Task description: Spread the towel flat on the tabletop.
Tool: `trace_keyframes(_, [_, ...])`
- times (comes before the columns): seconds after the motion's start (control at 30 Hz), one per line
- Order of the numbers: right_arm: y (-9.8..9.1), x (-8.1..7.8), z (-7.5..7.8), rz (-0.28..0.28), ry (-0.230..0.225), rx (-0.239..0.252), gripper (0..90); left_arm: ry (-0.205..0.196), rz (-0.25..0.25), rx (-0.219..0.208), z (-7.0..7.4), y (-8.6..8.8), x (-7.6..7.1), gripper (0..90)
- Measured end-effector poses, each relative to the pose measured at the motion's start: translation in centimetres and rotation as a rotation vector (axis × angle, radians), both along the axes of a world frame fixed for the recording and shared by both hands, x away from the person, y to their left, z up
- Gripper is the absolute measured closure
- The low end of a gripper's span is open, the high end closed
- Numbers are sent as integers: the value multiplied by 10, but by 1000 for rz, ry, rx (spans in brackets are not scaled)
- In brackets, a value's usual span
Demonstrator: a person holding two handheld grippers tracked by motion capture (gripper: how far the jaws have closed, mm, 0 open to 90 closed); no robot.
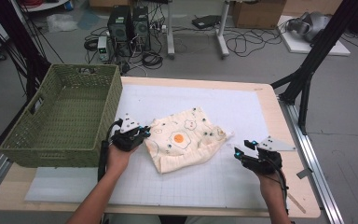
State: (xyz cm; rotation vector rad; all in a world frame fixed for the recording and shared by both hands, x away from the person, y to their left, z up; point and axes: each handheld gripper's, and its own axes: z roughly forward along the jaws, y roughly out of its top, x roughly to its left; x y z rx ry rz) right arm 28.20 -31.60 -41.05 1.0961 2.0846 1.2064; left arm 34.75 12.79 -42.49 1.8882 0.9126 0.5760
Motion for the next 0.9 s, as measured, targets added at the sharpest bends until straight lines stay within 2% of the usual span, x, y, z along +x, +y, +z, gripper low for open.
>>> trace_keyframes(0.1, [11, 13, -4, -20, 28, 26, 498, -16, 5, -11, 1, 3, -3, 856])
trace_keyframes(0.17, [22, 24, -8, -16, 51, 13, 499, -13, 6, -3, 0, 4, -4, 856])
trace_keyframes(0.23, [35, 35, -14, -2, 74, -3, 497, -8, 14, -9, -3, 5, -5, 856])
trace_keyframes(0.33, [54, 50, -20, 36, 82, 19, 491, 2, 13, -8, -5, 6, -4, 856])
trace_keyframes(0.37, [60, 55, -23, 51, 101, 30, 492, 4, 12, -8, -6, 6, -4, 856])
trace_keyframes(0.4, [66, 60, -26, 66, 127, 16, 513, 5, 15, -10, -6, 7, -4, 856])
trace_keyframes(0.47, [73, 64, -31, 74, 164, -44, 558, 8, 18, -15, -7, 8, -3, 856])
trace_keyframes(0.5, [74, 64, -33, 80, 184, -60, 588, 10, 22, -18, -7, 8, -2, 856])
trace_keyframes(0.6, [69, 58, -37, 104, 217, -66, 711, 17, 22, -28, -8, 8, -1, 856])
trace_keyframes(0.67, [62, 51, -37, 136, 224, -51, 811, 35, 17, -76, -8, 8, -1, 855])
trace_keyframes(0.7, [60, 46, -37, 158, 224, -57, 850, 32, 18, -85, -7, 8, -1, 856])
trace_keyframes(0.8, [55, 31, -33, 222, 228, -113, 870, 38, 30, -93, -8, 9, 0, 856])
trace_keyframes(0.9, [47, 13, -29, 264, 259, -133, 870, 50, 31, -88, -10, 11, 1, 856])
